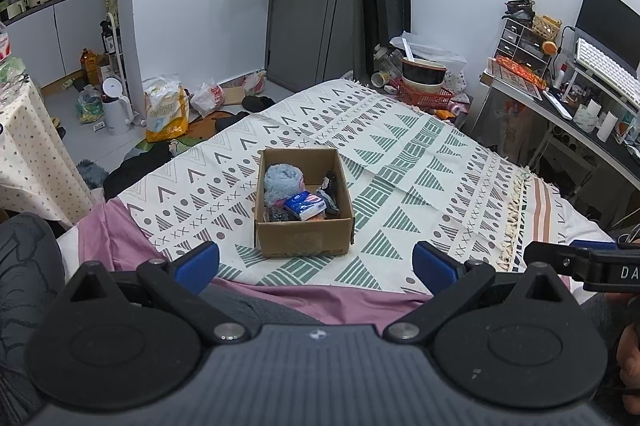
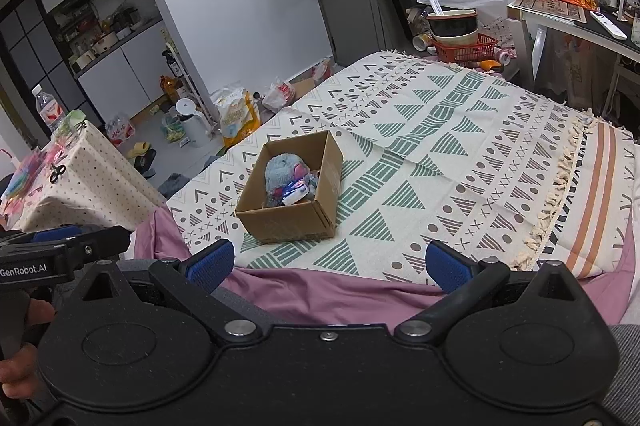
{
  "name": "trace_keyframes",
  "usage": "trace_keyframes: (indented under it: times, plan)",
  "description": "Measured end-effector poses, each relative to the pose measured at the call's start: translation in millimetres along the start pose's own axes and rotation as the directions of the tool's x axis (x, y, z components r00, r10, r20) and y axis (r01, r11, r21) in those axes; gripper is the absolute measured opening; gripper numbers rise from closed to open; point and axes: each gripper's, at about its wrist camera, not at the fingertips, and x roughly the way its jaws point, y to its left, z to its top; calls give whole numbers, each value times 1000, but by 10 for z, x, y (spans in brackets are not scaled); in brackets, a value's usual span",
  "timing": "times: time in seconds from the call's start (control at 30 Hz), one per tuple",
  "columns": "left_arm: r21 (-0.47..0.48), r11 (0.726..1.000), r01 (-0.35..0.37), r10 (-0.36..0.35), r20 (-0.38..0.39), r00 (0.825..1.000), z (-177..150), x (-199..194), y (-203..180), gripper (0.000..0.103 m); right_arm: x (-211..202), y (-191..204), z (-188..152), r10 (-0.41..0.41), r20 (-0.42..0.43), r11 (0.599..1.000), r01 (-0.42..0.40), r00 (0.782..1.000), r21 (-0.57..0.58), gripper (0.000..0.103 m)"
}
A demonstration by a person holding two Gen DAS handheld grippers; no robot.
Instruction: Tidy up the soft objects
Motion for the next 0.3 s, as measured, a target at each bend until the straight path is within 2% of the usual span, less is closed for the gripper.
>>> trace_keyframes:
  times: [0.3]
  plan:
    - [17, 1000, 21, -21, 4, 1000, -6, 10, -14, 102, 36, -48, -30, 3, -13, 1000, -3, 1000, 5, 103]
